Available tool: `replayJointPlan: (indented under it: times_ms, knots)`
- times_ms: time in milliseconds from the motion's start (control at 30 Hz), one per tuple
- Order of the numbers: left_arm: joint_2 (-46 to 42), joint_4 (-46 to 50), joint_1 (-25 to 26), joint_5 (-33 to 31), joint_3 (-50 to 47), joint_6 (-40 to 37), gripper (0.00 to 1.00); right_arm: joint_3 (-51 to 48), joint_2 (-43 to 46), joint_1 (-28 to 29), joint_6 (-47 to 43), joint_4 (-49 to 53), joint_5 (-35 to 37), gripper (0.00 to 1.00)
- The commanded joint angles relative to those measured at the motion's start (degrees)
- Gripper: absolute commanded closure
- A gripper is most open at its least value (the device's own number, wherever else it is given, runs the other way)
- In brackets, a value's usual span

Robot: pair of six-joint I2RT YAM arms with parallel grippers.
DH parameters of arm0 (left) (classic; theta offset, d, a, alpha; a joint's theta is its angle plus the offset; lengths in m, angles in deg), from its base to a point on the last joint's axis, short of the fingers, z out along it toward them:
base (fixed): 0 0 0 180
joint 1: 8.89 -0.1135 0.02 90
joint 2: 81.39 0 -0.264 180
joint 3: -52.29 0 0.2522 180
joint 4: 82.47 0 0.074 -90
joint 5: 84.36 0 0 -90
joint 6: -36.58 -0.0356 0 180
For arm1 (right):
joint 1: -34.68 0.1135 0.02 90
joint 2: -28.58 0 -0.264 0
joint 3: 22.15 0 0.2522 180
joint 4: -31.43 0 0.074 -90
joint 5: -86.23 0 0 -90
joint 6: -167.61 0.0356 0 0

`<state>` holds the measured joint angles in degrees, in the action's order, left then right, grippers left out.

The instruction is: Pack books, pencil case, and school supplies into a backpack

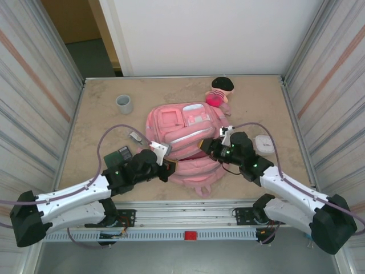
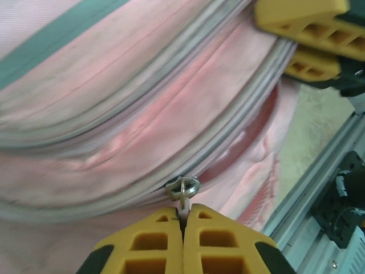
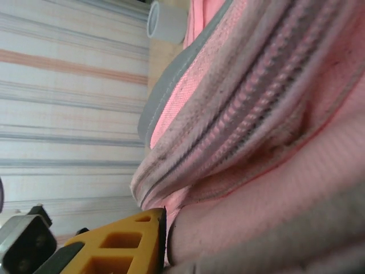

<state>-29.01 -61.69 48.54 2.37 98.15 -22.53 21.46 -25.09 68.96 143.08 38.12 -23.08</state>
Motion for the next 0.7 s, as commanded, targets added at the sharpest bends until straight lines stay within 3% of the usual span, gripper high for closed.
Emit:
replayJointPlan:
  times_ms: [0,67,167,400,667]
  knots:
    - [-2.43,-0.66,-0.82,-3.54,-1.24,0.44,1.0,2.34,3.65,-3.44,-3.76,5.21,-2.36,0.71]
    - [-2.13,-3.28,-0.83,-2.09,-1.51,0.47,1.0,1.83,4.92,-3.62,-2.04,5.44,-1.03,0.49]
    - [-0.58,-7.36,-0.82,0.17,-1.05,0.0,1.0,-0.79,5.53,-0.54,2.73,1.16,1.74,0.35]
    - [4.58,-12.99,-0.83,5.75,2.16,-0.96,1.0,-3.22,1.98,11.51,7.03,-6.0,13.65,0.32]
    - [4.93,-14.7,-0.83,6.96,2.52,-0.75,1.0,0.59,-8.13,13.04,6.29,-10.13,13.51,0.32]
